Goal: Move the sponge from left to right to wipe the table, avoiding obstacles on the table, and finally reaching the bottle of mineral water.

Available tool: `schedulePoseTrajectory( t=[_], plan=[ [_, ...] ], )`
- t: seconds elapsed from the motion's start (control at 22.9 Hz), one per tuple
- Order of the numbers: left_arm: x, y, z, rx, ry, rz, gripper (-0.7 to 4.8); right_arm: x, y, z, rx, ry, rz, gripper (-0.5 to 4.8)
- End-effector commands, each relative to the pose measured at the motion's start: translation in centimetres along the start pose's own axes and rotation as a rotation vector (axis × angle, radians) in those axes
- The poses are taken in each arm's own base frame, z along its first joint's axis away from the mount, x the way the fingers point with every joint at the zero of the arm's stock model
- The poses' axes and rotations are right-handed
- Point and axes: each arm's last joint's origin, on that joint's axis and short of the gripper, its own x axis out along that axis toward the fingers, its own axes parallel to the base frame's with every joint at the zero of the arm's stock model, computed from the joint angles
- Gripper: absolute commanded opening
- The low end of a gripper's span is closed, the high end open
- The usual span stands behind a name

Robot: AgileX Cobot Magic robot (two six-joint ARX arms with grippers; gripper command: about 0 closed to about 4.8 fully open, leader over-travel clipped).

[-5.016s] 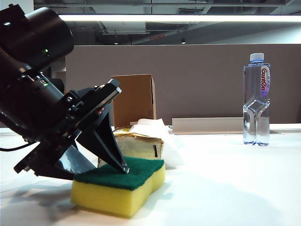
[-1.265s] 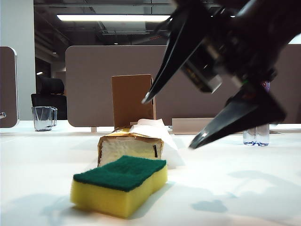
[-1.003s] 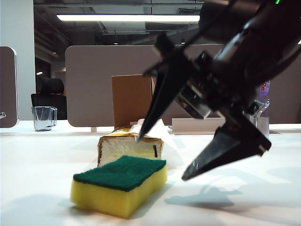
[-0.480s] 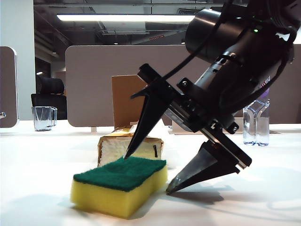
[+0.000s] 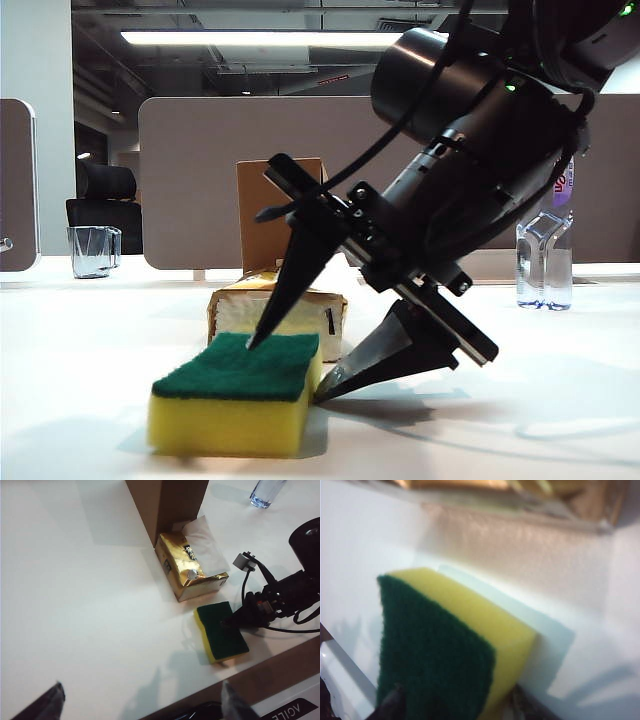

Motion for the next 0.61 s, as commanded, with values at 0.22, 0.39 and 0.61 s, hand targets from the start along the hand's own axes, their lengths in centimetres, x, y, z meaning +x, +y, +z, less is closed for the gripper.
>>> schedulePoseTrajectory(
  t=[0.22,0.39,0.61],
  plan=[
    [-0.25,-0.11,-0.06,0.006,-0.016,-0.003,4.04,0.93,-1.63,-0.86,0.048,0.017,-0.168,1.97],
    [-0.26,-0.11,-0.05,0.006,-0.017,-0.003,4.04,0.92,-1.67,-0.81,0.035,0.004,-0.183,0.56],
    [-0.27,-0.12,-0.06,0.005,-0.018,-0.004,4.04,0.92,-1.71,-0.76,0.017,-0.010,-0.199,-0.08]
  ],
)
